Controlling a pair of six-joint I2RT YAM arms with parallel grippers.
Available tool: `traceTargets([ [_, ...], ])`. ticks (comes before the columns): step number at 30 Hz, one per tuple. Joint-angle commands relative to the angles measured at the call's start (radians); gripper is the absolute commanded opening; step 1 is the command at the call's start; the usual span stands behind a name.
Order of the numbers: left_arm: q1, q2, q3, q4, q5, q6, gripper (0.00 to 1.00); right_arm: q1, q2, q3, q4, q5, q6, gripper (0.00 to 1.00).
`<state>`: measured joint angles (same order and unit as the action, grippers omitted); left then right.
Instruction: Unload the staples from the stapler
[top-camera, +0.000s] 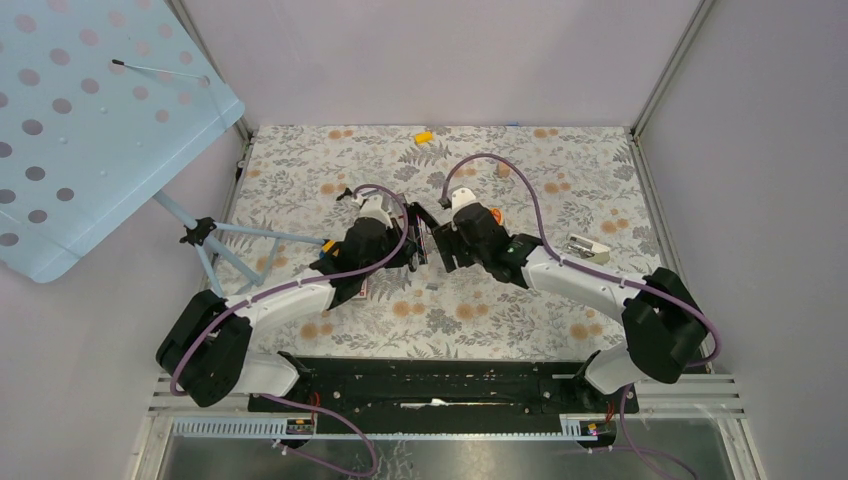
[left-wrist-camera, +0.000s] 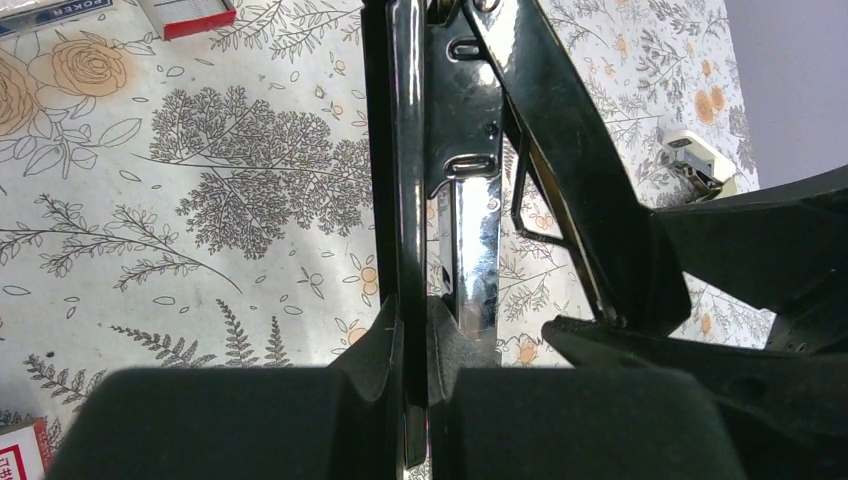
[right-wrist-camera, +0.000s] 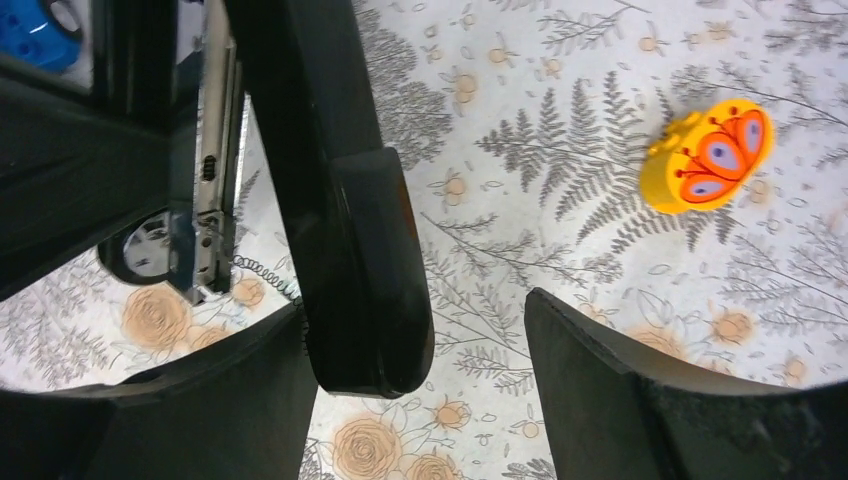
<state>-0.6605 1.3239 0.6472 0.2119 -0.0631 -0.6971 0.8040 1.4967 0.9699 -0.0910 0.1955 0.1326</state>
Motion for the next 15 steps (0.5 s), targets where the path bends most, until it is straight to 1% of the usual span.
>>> traceTargets([
  [1, -0.008, -0.015, 0.036, 0.079, 0.054, 0.017, 0.0, -0.011, 0.011, 0.07, -0.026, 0.291, 0.056, 0.79],
  [4, -0.008, -0.019, 0.037, 0.071, 0.058, 0.029, 0.0, -0.012, 0.045, 0.109, -0.051, 0.359, 0.052, 0.81],
  [6, -0.008, -0.022, 0.037, 0.069, 0.059, 0.04, 0.0, -0.012, 0.06, 0.126, -0.045, 0.381, 0.042, 0.82],
  [8, -0.008, -0.023, 0.039, 0.062, 0.088, 0.053, 0.0, -0.017, 0.069, 0.142, -0.038, 0.395, 0.037, 0.83],
  [15, -0.008, -0.042, 0.025, 0.031, 0.124, 0.086, 0.0, -0.084, 0.092, 0.233, -0.07, 0.364, 0.057, 0.84],
])
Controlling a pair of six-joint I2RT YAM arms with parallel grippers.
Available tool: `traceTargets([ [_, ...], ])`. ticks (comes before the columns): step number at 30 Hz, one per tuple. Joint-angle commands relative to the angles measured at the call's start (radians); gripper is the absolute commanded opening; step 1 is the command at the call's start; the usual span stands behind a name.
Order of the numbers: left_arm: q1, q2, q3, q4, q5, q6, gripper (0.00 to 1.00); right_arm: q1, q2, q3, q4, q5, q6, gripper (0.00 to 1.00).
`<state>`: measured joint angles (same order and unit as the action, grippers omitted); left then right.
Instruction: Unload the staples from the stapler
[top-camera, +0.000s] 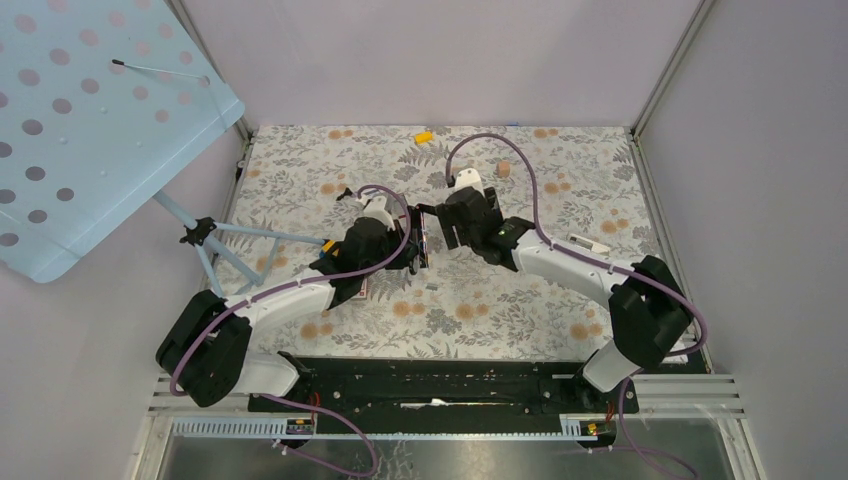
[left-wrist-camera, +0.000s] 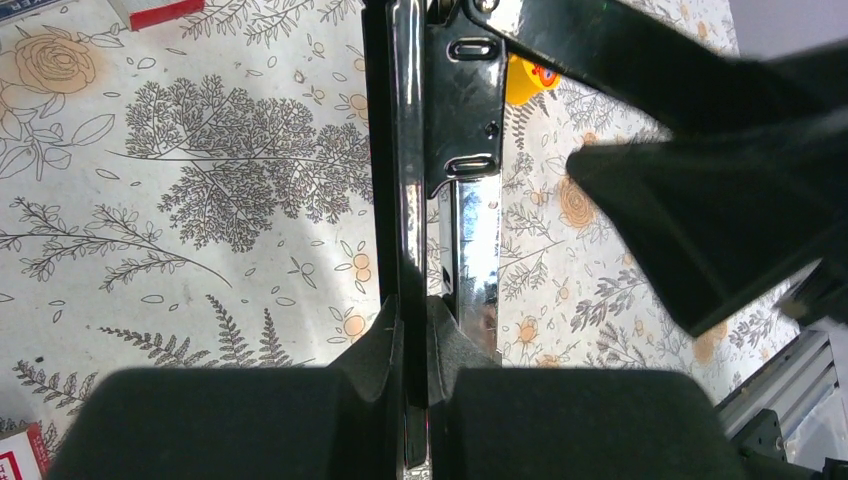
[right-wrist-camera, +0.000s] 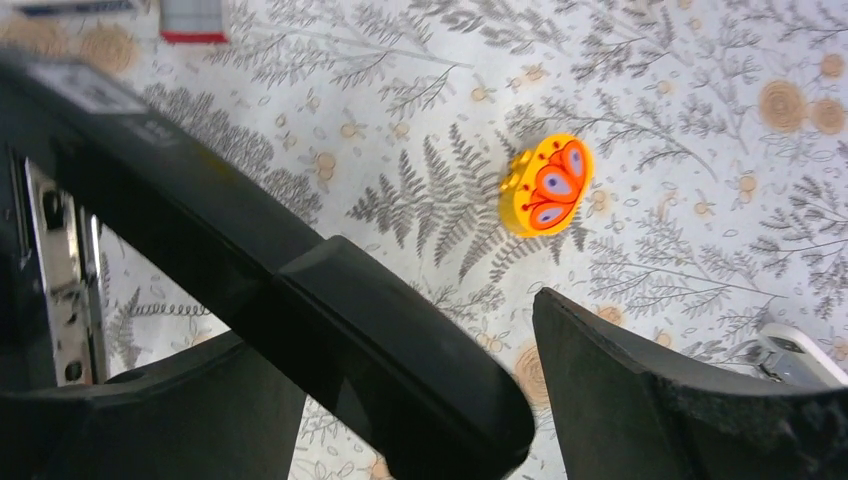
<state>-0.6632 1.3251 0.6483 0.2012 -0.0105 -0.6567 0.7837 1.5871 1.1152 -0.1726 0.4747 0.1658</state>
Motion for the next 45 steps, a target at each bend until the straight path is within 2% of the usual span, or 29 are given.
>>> traceTargets([
  [1, -0.005, -0.045, 0.021, 0.041, 0.079, 0.051, 0.0, -0.077, -0.001, 0.097, 0.013, 0.067, 0.024, 0.84],
  [6, -0.008, -0.032, 0.018, 0.037, 0.159, 0.082, 0.0, -0.123, 0.017, 0.14, 0.029, -0.035, 0.001, 0.86],
  [10, -0.018, -0.015, 0.012, 0.03, 0.208, 0.109, 0.0, -0.127, 0.055, 0.201, 0.009, -0.054, -0.044, 0.87],
  [15, -0.031, 0.003, 0.013, 0.006, 0.229, 0.135, 0.0, -0.132, 0.095, 0.265, -0.007, -0.077, -0.072, 0.87],
  [21, -0.039, 0.011, 0.017, 0.007, 0.239, 0.145, 0.0, -0.136, 0.109, 0.277, 0.009, -0.172, -0.071, 0.88],
  [25, -0.039, 0.008, 0.01, 0.032, 0.223, 0.128, 0.0, -0.137, 0.065, 0.236, 0.022, -0.176, -0.063, 0.88],
  [30, -0.035, 0.009, 0.005, 0.105, 0.216, 0.068, 0.0, -0.148, -0.074, 0.136, 0.044, -0.185, -0.019, 0.9],
  [34, -0.029, 0.011, 0.001, 0.192, 0.24, -0.004, 0.0, -0.162, -0.201, 0.024, 0.083, -0.206, 0.091, 0.98],
  [38, -0.024, 0.006, -0.011, 0.278, 0.265, -0.087, 0.0, -0.182, -0.301, -0.084, 0.148, -0.286, 0.216, 0.99],
  [45, -0.023, 0.011, -0.022, 0.377, 0.348, -0.159, 0.0, -0.194, -0.296, -0.104, 0.213, -0.352, 0.3, 0.96],
])
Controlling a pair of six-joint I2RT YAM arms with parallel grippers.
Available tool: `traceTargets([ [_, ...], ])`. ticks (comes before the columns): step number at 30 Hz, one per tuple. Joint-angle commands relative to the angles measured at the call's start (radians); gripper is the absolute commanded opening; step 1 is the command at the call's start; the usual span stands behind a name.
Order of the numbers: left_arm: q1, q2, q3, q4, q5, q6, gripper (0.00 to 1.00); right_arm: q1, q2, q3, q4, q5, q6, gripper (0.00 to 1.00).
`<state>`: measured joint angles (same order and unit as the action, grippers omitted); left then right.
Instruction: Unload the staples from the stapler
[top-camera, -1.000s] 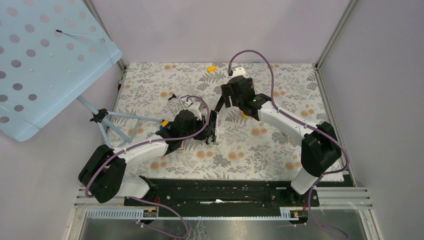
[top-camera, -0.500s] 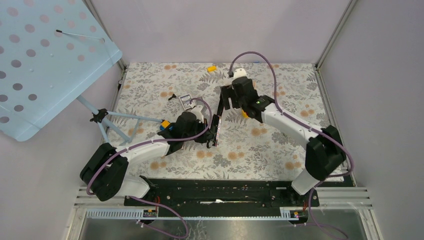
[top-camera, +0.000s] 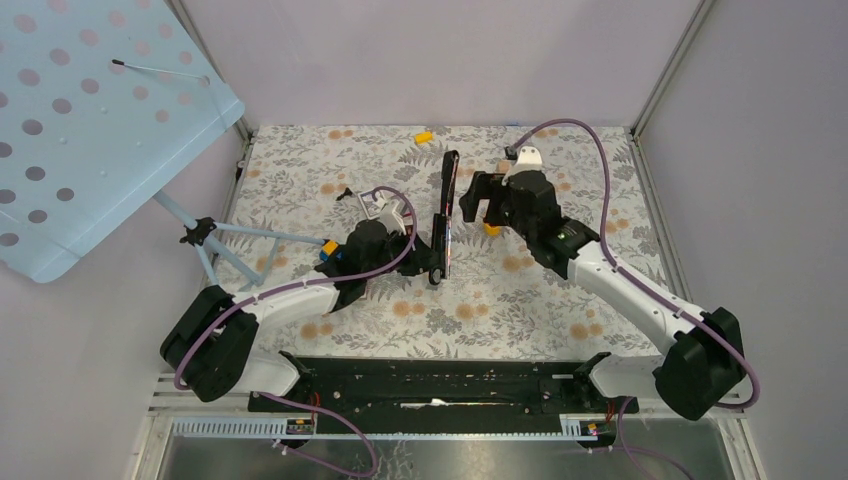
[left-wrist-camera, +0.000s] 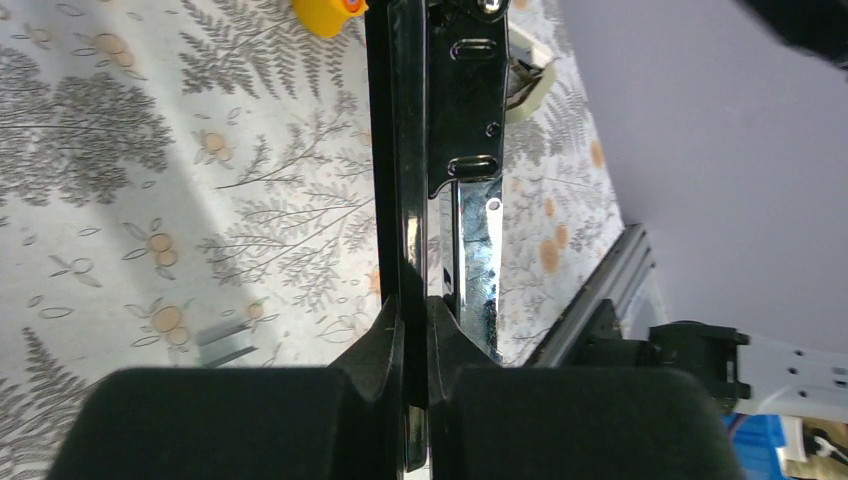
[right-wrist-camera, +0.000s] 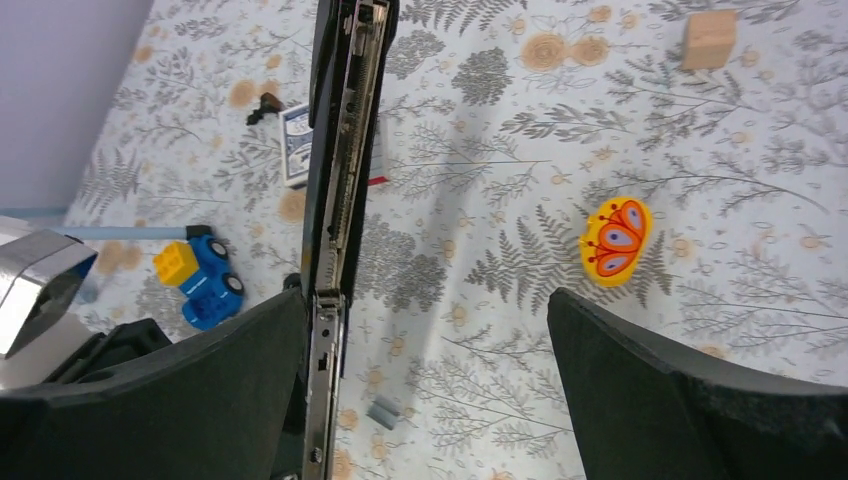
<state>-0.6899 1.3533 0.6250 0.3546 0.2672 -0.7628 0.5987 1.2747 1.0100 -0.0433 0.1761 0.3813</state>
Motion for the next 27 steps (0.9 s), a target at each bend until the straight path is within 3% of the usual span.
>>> traceTargets([
  [1, 0.003, -0.021, -0.005, 0.235, 0.076, -0.06, 0.0, -0.011, 0.018, -0.004, 0.106, -0.072, 0.093, 0.95],
  [3, 0.003, -0.031, -0.018, 0.249, 0.084, -0.07, 0.0, -0.014, 0.022, -0.017, 0.166, -0.126, 0.109, 0.86],
  [8, 0.003, -0.052, -0.033, 0.236, 0.103, -0.068, 0.0, -0.014, 0.065, -0.001, 0.213, -0.223, 0.148, 0.52],
  [12, 0.003, -0.064, -0.042, 0.23, 0.108, -0.063, 0.0, -0.014, 0.087, -0.013, 0.242, -0.245, 0.172, 0.36],
  [21, 0.001, -0.085, -0.041, 0.23, 0.134, -0.052, 0.0, -0.016, 0.144, -0.008, 0.252, -0.261, 0.187, 0.23],
  [27, 0.0, -0.089, -0.039, 0.227, 0.16, -0.036, 0.0, -0.019, 0.181, 0.018, 0.249, -0.305, 0.186, 0.2],
])
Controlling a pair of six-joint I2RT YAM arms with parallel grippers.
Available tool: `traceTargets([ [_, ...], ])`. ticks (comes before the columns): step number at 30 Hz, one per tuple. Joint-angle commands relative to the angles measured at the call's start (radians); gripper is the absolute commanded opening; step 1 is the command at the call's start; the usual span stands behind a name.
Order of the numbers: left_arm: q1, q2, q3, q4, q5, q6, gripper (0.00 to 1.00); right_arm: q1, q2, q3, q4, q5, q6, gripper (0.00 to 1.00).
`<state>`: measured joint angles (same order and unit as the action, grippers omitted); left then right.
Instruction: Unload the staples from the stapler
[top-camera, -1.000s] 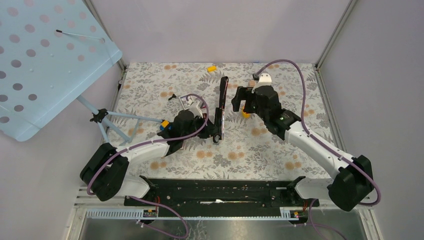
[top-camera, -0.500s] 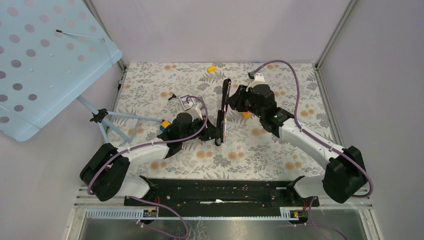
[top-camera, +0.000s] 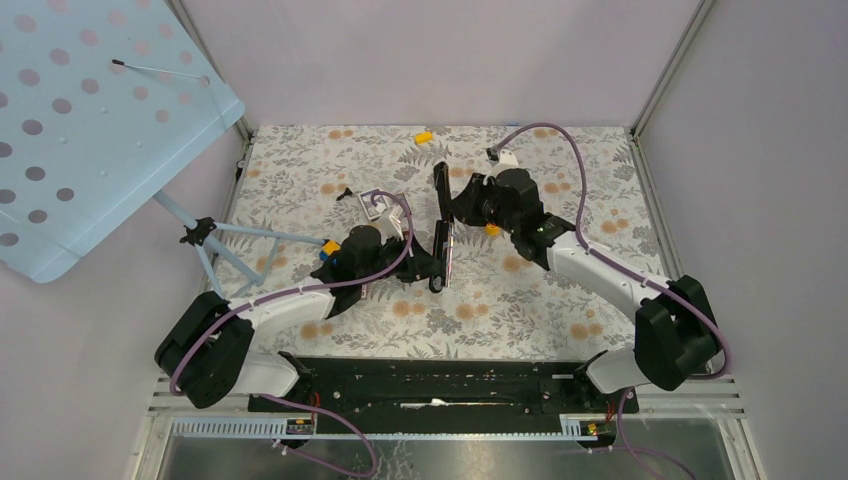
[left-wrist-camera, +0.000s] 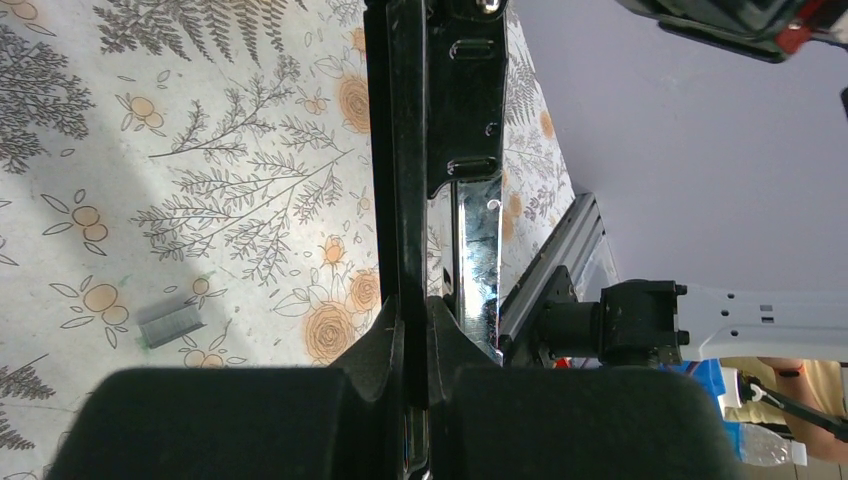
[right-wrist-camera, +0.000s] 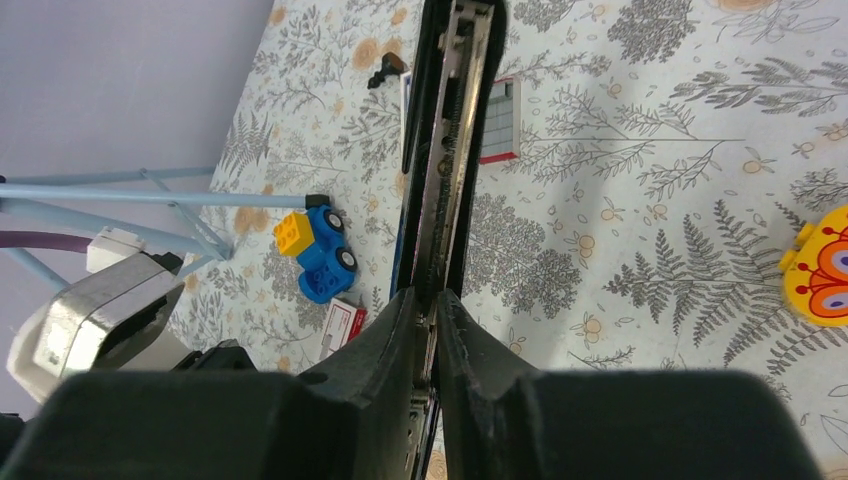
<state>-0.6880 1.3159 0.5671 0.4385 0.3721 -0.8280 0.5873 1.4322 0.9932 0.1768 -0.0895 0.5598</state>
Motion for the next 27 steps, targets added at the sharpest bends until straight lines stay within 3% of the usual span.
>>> traceTargets([
  [1, -0.002, -0.053, 0.019, 0.14, 0.056, 0.031, 0.0, -0.006, 0.023, 0.037, 0.027, -0.042, 0.005, 0.2],
  [8, -0.002, -0.069, 0.012, 0.121, 0.0, 0.029, 0.0, -0.006, -0.077, 0.022, -0.026, 0.027, -0.075, 0.27],
  [12, -0.002, -0.065, 0.017, 0.127, -0.032, 0.022, 0.0, -0.007, -0.144, -0.003, -0.072, 0.026, -0.102, 0.54],
  [16, -0.002, -0.049, 0.029, 0.146, -0.037, 0.012, 0.0, -0.006, -0.15, -0.016, -0.112, -0.07, -0.09, 0.66],
  [20, -0.002, -0.027, 0.046, 0.164, -0.022, 0.009, 0.0, -0.007, -0.131, -0.028, -0.111, -0.162, -0.04, 0.68],
  [27, -0.002, -0.012, 0.049, 0.198, 0.007, -0.002, 0.0, -0.006, -0.081, -0.014, -0.129, -0.159, 0.01, 0.62],
])
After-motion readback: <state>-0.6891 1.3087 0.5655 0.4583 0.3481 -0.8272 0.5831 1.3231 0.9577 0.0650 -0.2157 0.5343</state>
